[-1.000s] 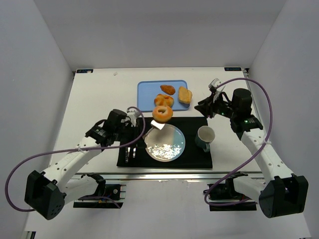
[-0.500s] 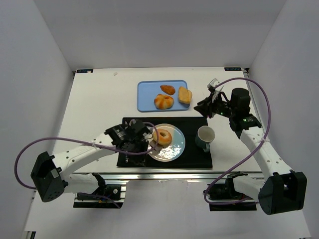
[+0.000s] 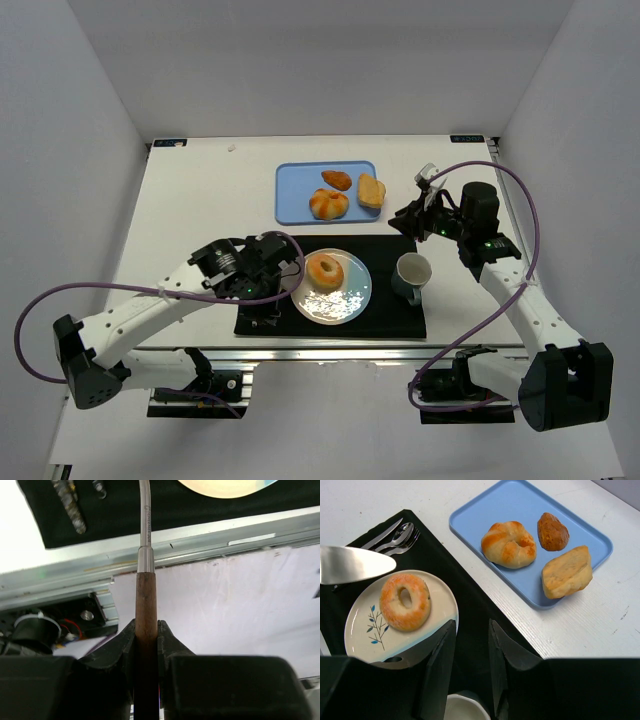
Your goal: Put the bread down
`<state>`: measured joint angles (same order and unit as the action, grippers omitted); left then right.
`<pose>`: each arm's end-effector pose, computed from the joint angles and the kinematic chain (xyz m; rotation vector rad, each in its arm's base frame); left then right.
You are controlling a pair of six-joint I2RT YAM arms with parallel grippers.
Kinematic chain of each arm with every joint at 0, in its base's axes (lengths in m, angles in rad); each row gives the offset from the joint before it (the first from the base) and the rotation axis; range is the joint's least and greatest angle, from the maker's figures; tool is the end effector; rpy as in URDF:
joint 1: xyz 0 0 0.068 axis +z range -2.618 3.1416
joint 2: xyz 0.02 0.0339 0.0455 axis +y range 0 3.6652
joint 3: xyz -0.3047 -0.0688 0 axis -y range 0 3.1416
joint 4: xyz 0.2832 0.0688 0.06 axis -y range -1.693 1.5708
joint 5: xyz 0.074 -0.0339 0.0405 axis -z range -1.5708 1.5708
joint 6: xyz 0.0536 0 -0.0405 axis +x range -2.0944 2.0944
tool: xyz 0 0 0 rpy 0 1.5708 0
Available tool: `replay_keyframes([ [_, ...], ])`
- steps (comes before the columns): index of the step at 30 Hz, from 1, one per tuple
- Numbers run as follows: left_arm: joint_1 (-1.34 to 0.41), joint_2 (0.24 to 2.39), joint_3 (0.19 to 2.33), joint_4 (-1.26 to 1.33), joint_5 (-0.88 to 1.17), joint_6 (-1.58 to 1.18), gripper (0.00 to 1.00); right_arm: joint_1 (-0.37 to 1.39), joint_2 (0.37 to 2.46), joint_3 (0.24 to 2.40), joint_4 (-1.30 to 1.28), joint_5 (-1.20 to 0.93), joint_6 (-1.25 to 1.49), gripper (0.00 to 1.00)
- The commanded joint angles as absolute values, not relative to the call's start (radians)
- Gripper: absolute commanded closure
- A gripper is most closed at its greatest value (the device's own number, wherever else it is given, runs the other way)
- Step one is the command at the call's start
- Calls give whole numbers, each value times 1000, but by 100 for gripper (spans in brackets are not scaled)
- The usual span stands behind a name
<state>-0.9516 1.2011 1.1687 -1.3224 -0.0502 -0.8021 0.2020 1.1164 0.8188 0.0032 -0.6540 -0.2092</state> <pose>0.1312 -0.1794 0.3238 0.2129 2.9508 -0.1991 0.2738 0.0894 0.3278 -0.8058 1.6594 0.6020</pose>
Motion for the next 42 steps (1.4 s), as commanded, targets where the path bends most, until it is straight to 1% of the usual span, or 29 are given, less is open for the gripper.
replay_keyframes([
  [1,-956,1140,1226,-1413,-103,-920,100,193,1106,813,61,-652,-196,62],
  [7,-953,1120,1313,-1407,-308,-1041,100,193,1108,811,66,-655,-204,62],
  [9,-939,1126,1315,-1321,-350,-1028,100,192,1111,811,74,-658,-204,62],
  [10,-892,1134,1306,-1278,-344,-990,100,193,1114,811,77,-661,-198,62],
  [11,-852,1162,1283,-1158,-319,-956,100,192,1117,813,81,-666,-193,62],
  [12,-809,1184,1270,-1090,-283,-915,100,192,1123,816,83,-669,-190,62],
  [13,-725,1210,1261,-1036,-212,-855,100,193,1124,822,83,-672,-187,62],
  [14,-689,1238,1258,-931,-183,-820,100,192,1126,825,83,-673,-187,62],
  [16,-608,1345,1288,-867,-125,-706,100,192,1124,830,83,-672,-193,61],
  [17,-586,1389,1342,-841,-114,-665,100,193,1123,833,81,-669,-196,62],
  [18,-566,1485,1377,-848,-109,-622,100,190,1117,833,81,-667,-199,61],
  [19,-540,1533,1411,-860,-113,-535,100,192,1117,831,84,-669,-202,61],
  [21,-525,1660,1487,-887,-152,-464,100,190,1114,827,87,-667,-196,61],
  [23,-500,1724,1508,-852,-92,-370,100,190,1111,824,100,-663,-184,61],
  [28,-492,1871,1598,-839,-63,-269,100,184,1075,796,103,-643,-178,61],
  [32,-483,1925,1632,-870,-61,-235,100,176,1058,778,103,-640,-178,61],
  [38,-483,1962,1657,-887,32,-180,100,169,1061,770,112,-641,-172,61],
  [42,-483,1954,1648,-902,58,-146,100,167,1069,772,114,-644,-172,61],
])
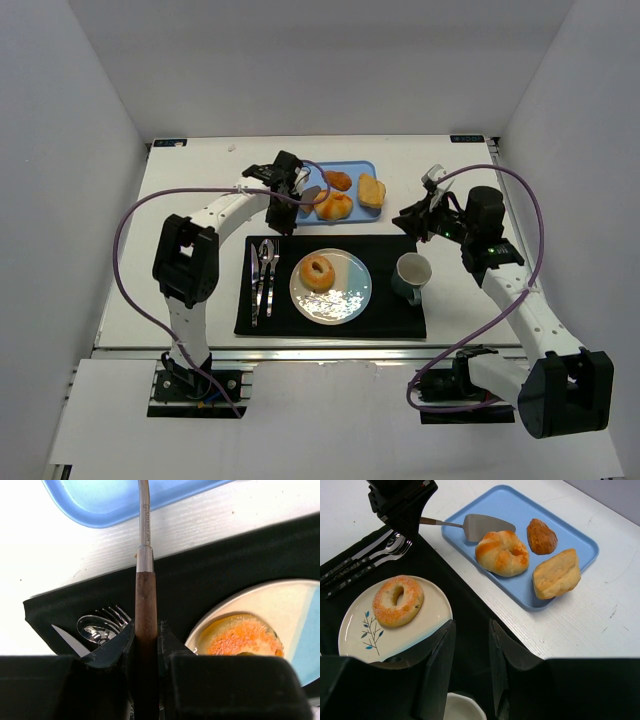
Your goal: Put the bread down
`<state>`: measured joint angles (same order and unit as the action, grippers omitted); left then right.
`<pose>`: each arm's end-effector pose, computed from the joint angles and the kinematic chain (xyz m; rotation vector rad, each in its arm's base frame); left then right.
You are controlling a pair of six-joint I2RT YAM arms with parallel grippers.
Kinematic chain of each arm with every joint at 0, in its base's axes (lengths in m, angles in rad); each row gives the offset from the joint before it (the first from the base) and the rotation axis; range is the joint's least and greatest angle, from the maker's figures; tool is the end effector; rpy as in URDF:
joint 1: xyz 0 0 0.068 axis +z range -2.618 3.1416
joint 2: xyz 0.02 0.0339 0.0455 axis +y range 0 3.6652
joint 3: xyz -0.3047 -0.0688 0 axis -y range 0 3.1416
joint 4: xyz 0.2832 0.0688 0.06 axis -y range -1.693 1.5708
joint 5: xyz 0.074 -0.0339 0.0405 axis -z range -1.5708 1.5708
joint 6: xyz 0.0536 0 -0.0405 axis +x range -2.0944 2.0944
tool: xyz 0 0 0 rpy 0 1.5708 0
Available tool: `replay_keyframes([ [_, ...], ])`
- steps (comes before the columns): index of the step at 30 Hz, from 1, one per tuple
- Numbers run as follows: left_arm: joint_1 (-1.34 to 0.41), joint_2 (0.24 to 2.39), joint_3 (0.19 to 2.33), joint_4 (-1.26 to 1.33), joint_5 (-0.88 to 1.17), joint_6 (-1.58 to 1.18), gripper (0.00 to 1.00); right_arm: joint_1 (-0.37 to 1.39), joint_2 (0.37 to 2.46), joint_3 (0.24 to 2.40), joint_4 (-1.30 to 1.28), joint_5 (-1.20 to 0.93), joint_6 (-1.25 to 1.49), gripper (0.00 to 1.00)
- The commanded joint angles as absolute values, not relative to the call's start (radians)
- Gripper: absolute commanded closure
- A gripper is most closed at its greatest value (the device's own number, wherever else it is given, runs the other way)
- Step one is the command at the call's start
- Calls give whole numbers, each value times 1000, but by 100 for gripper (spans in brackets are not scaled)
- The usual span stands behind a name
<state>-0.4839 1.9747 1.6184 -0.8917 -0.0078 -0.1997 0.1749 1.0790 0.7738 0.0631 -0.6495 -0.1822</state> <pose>0.4132 -0.2167 0.2301 0.3992 2.8031 -0.1441 0.2677 0.0802 0.3262 -0.7606 1.6312 0.5809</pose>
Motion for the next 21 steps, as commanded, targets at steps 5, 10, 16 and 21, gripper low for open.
replay_keyframes([
  [5,-483,1937,1611,-904,45,-103,100,166,1075,772,124,-650,-164,61],
  [10,-483,1942,1583,-928,-29,-109,100,163,1077,770,126,-652,-163,61],
  [16,-483,1948,1598,-966,-117,-144,100,164,1080,770,132,-657,-155,61],
  [21,-483,1951,1594,-950,-86,-100,100,164,1086,772,138,-660,-149,61],
])
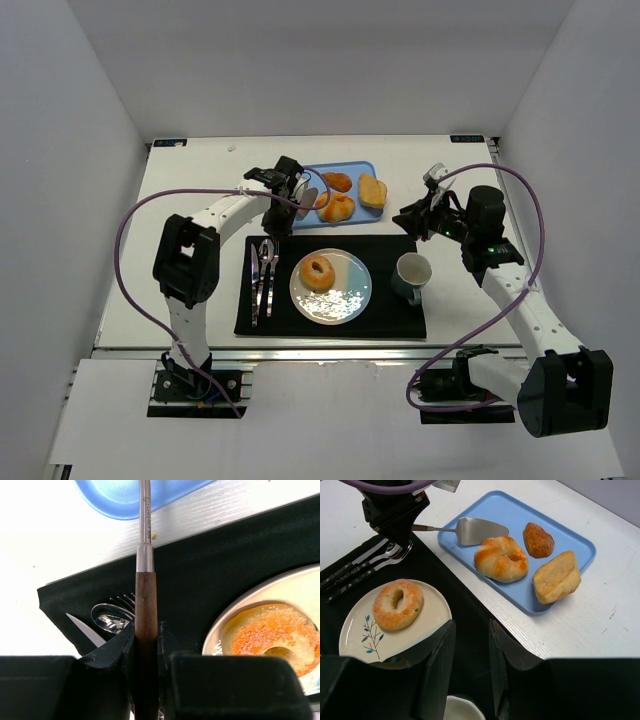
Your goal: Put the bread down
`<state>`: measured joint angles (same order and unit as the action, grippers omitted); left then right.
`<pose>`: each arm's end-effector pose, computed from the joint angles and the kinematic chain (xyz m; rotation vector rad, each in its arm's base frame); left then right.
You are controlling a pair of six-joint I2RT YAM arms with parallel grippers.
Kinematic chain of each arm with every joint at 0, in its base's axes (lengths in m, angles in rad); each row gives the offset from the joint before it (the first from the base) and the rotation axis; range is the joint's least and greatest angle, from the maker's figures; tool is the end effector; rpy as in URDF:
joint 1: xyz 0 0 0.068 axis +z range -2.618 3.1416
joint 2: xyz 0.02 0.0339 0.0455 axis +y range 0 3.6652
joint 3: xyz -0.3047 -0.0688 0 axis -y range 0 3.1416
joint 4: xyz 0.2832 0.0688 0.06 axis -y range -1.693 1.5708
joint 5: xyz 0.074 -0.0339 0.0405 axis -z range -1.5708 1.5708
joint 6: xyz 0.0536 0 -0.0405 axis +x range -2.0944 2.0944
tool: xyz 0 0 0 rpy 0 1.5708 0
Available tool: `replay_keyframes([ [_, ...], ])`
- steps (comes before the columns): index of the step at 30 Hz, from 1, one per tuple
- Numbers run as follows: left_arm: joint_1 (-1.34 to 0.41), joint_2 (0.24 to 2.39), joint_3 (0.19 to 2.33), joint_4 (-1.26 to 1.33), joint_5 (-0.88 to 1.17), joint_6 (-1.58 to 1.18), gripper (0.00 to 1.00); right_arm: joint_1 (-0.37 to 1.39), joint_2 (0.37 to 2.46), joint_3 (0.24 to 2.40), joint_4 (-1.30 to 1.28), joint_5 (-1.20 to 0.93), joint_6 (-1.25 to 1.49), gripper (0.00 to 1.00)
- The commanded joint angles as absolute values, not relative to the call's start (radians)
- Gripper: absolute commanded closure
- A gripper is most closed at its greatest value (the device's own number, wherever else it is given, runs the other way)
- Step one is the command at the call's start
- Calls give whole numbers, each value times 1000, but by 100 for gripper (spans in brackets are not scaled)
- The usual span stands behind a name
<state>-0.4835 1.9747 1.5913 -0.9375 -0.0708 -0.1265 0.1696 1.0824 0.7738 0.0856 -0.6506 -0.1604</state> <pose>0.4058 -0.2088 0.2199 0.4991 2.8386 -0.0113 0.2694 0.0791 0.3279 -0.7410 1.6238 0.5876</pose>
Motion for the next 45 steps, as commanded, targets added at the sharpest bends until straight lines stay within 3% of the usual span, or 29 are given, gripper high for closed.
replay_keyframes([
  [1,-483,1954,1595,-943,-71,-89,100,163,1088,772,138,-660,-147,61],
  [18,-483,2046,1602,-891,74,141,100,155,1092,787,146,-658,-135,61],
  [23,-473,2051,1612,-882,75,150,100,152,1097,788,146,-663,-133,61],
  [34,-422,2075,1644,-882,339,120,100,150,1094,776,149,-658,-132,61],
  [45,-419,2146,1726,-905,445,84,100,143,1098,770,161,-658,-120,61],
])
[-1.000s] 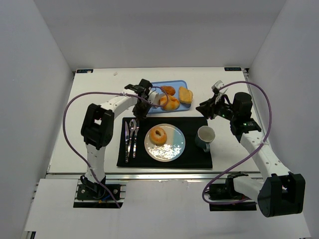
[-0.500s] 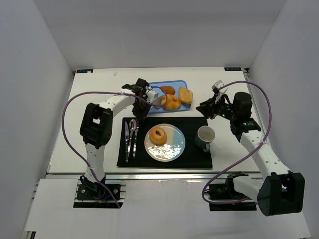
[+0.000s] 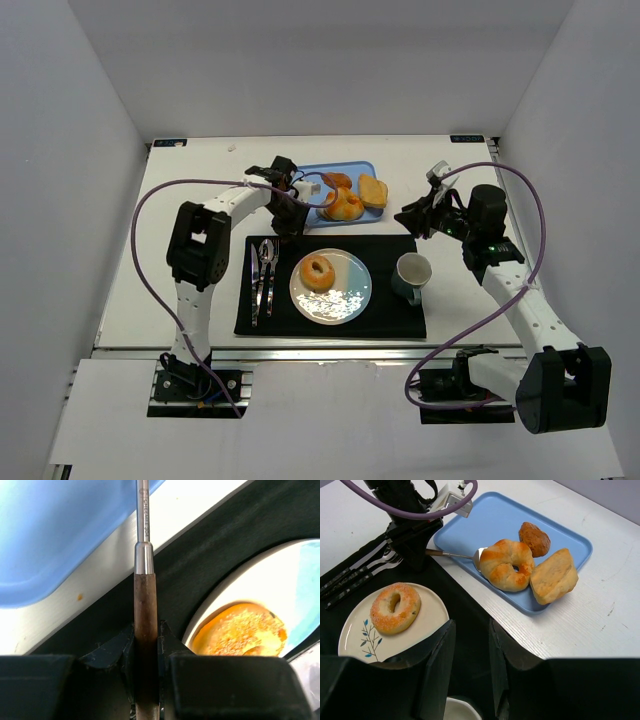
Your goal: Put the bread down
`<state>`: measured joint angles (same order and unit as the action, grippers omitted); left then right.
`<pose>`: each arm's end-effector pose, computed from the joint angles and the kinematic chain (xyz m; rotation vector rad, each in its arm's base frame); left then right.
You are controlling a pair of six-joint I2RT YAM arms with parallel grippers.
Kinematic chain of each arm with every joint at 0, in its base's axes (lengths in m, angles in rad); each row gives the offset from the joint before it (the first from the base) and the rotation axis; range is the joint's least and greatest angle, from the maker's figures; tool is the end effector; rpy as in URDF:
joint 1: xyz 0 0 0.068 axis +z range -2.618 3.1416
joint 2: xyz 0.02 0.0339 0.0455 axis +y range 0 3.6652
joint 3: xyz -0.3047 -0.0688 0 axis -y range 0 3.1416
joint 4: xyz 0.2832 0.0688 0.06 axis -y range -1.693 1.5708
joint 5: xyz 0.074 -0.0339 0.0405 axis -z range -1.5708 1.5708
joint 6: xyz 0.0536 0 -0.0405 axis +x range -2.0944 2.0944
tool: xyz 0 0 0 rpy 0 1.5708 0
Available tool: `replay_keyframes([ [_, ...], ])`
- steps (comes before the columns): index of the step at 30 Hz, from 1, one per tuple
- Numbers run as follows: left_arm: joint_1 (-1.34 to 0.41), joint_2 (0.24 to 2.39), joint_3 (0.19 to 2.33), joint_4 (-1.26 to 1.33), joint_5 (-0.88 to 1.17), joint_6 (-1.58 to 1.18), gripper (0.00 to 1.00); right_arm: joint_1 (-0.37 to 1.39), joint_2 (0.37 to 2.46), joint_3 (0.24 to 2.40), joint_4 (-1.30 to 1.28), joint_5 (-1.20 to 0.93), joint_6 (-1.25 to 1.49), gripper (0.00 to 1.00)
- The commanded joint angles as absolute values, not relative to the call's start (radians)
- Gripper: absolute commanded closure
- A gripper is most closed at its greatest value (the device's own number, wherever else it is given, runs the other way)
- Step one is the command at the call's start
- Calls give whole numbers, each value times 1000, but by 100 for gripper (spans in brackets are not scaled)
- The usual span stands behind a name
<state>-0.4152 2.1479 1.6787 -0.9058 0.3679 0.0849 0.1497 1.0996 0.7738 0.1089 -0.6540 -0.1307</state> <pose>0.4407 -0.2153 0.1727 0.7830 2.8478 -0.5896 0.2750 0.0745 0.3261 -0.7037 1.6355 0.5957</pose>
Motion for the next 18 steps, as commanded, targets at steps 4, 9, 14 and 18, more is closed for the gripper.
replay_keyframes([
  [4,-419,2154,1730,-904,466,84,100,138,1098,767,164,-657,-117,61],
  [9,-419,2155,1727,-891,534,80,100,133,1100,764,169,-657,-110,61],
  [14,-414,2157,1718,-887,587,60,100,130,1100,765,170,-657,-107,61],
  [18,-394,2141,1684,-855,629,28,100,129,1100,764,172,-660,-107,61],
])
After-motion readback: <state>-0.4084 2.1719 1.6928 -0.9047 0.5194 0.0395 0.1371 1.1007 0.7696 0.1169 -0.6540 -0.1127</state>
